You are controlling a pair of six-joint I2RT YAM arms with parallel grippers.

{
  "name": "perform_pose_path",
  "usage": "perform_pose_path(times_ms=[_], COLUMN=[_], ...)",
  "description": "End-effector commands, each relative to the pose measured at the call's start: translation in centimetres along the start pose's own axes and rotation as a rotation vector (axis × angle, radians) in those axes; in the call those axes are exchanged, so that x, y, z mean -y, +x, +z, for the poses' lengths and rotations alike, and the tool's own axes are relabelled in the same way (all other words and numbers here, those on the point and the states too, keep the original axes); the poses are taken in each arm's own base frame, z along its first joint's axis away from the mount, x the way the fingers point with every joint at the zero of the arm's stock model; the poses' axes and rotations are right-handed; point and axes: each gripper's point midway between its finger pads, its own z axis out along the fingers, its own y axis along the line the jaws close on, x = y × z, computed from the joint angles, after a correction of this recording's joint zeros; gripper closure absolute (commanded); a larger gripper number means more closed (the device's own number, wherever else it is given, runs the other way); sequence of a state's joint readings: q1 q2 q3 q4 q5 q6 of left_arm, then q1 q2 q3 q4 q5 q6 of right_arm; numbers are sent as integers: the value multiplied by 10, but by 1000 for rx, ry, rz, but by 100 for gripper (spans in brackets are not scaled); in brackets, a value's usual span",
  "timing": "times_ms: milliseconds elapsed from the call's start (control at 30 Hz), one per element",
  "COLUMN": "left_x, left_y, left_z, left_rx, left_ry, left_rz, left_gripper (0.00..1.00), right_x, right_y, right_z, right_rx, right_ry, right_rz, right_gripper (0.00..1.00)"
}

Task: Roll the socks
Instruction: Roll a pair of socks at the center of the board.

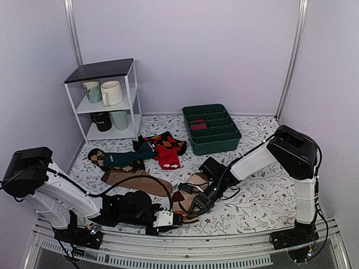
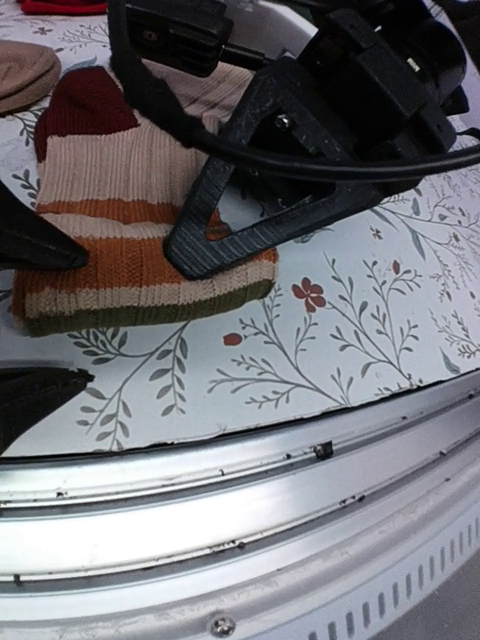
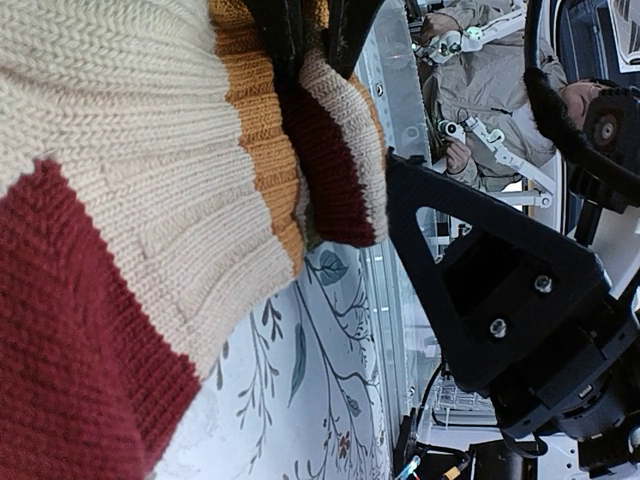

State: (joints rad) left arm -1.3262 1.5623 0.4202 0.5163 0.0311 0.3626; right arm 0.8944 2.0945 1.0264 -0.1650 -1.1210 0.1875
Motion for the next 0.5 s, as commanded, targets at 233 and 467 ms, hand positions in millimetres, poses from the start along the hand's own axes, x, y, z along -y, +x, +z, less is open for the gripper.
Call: perform_pose_path(times_ms=[233,467], left_x=[-3,-3], left_y=[0,0], left_z=[13,13], left_rx=[-30,-38], left_ry=[-55,-59], left_rz=[2,-2], left_gripper=[63,50], right_x=[77,77], right_y=[65,65], right_z=[4,5], right_rx=[-103,-100], right_ry=[259,256], right_rz=[266,265], right_gripper=[100,100])
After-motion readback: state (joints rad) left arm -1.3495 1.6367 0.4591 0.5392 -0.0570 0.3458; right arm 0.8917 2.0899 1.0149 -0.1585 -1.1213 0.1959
